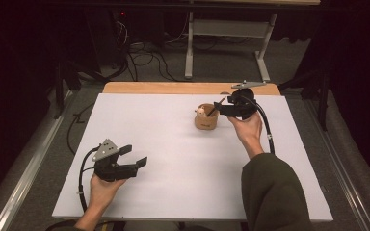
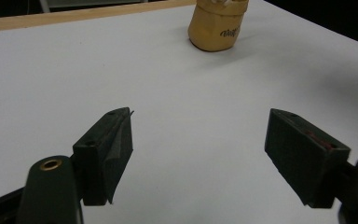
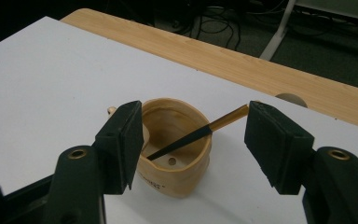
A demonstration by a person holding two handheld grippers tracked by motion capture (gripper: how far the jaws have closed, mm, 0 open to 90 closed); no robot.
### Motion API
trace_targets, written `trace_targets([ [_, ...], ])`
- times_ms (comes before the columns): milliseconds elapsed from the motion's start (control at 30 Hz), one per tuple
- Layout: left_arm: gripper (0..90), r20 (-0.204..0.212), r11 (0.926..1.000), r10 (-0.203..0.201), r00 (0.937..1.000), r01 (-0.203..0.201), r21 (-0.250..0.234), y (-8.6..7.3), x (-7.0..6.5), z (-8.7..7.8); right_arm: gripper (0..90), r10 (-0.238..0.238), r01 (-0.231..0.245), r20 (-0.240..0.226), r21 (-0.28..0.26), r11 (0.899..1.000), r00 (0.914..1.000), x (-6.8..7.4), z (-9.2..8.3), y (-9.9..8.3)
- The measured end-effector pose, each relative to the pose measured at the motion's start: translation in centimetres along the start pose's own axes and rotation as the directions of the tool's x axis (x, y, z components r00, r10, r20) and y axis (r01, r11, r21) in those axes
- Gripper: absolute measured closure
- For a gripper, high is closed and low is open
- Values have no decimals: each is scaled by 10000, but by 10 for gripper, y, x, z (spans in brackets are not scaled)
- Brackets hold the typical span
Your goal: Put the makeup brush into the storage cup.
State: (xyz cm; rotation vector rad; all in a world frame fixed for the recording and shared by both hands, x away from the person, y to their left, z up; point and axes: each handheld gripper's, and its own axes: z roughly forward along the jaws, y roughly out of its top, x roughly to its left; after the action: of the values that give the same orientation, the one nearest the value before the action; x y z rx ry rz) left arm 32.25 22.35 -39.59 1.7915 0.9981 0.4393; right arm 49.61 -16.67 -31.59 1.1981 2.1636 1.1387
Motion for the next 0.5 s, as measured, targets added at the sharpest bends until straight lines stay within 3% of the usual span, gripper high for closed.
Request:
trace_targets([
  [500, 234, -13, 10000, -11, 10000, 10, -54, 0, 0, -1, 391, -156, 156, 27, -259, 9995, 9999, -5, -17, -2],
])
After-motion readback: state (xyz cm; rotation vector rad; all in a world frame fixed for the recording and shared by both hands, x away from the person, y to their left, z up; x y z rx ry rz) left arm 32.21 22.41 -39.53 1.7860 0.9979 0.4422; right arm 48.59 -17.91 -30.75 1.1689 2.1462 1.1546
